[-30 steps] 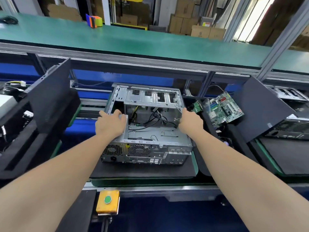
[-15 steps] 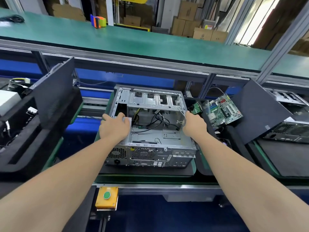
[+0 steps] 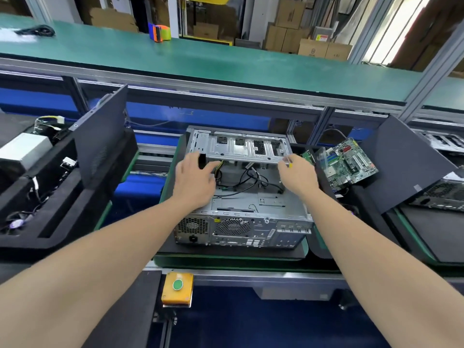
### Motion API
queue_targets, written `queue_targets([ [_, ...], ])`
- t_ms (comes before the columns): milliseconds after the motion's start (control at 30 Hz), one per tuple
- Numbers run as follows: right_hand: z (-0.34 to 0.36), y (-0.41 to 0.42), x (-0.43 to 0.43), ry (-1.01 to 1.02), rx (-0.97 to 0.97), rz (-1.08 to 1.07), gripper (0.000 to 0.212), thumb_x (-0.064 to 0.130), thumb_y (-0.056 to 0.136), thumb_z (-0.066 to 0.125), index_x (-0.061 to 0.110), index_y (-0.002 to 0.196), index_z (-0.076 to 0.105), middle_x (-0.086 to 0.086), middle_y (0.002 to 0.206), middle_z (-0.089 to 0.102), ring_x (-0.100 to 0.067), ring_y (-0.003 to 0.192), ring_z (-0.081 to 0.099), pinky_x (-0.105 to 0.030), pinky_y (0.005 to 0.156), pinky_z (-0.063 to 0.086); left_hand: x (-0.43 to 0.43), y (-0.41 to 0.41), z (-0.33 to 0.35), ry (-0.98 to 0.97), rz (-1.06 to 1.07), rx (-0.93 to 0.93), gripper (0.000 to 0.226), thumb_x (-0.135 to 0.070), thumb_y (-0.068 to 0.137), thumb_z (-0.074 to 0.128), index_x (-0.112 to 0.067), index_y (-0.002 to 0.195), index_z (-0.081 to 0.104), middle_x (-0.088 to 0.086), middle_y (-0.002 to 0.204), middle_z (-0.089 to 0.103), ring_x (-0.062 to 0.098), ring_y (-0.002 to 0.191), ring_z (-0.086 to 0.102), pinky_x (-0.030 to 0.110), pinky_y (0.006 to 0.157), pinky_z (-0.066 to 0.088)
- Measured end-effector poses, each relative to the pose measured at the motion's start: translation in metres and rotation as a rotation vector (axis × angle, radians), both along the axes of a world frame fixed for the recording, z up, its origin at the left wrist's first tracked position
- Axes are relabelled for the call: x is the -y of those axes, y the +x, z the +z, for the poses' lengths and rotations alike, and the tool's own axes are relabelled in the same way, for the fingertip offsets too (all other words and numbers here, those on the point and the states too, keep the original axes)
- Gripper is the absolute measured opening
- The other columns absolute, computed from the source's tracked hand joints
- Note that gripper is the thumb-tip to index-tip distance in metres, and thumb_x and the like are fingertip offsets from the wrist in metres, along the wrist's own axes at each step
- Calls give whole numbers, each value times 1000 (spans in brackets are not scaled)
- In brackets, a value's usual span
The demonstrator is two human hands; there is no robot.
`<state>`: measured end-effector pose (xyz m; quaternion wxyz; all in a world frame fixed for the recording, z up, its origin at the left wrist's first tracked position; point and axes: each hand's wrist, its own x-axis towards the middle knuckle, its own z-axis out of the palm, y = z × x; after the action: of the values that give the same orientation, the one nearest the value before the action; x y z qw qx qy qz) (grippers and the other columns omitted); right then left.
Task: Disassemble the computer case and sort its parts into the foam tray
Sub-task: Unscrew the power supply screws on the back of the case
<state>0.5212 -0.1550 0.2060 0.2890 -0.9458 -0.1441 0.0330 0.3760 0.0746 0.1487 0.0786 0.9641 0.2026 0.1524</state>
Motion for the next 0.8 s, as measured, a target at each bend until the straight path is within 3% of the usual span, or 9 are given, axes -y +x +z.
queue_targets([
  [100,7,-33,-30,438,-403,-44,29,31,108,44,18,125,63,-7,87,72,-15,50,54,-25,47,45,-19,5,2,2,-234,-99,40,-38,104,35,-27,137,54,5,120,60,29,115,54,43,105,37],
  [167,7,-59,-47,659,-698,-61,29,22,108,45,12,125,66,-3,68,65,-14,44,47,-24,43,42,-27,6,2,8,-251,-171,46,-47,104,29,-19,124,59,7,104,64,29,97,59,42,89,44],
  [267,-5,-97,-65,870,-940,-18,26,16,109,43,5,120,64,-4,62,54,-18,46,46,-27,44,45,-29,6,-2,70,-260,-141,50,-45,105,26,-12,113,62,10,99,64,28,91,58,43,85,41],
  [500,-17,-139,-79,840,-841,2,30,18,106,38,8,117,64,-7,57,55,-23,41,48,-28,43,42,-31,3,-9,94,-273,-123,49,-49,105,28,-13,114,61,9,107,64,28,97,59,44,91,39],
  [567,-17,-145,-80,847,-857,-12,31,20,105,38,8,117,65,-8,57,55,-21,40,44,-25,43,40,-31,0,-9,56,-291,-118,48,-49,106,32,-17,129,59,7,122,64,26,113,58,43,101,37],
  [633,-20,-153,-80,834,-879,-17,27,23,104,40,10,112,63,-7,57,55,-19,40,43,-24,41,39,-27,-5,-7,7,-363,-60,43,-45,105,39,-27,142,52,-3,142,54,21,138,42,43,118,24],
  [700,-29,-164,-79,827,-896,-8,21,25,100,45,11,104,60,-8,58,57,-19,39,43,-24,41,38,-23,-14,-2,-92,-467,14,36,-30,104,43,-32,137,57,-9,143,52,16,149,27,44,122,12],
  [800,-45,-181,-76,859,-882,53,14,26,93,47,14,94,54,-11,63,60,-22,37,42,-27,41,36,-19,-28,8,-386,-564,31,34,-6,98,45,-24,115,69,-3,121,68,27,134,51,46,113,36],
])
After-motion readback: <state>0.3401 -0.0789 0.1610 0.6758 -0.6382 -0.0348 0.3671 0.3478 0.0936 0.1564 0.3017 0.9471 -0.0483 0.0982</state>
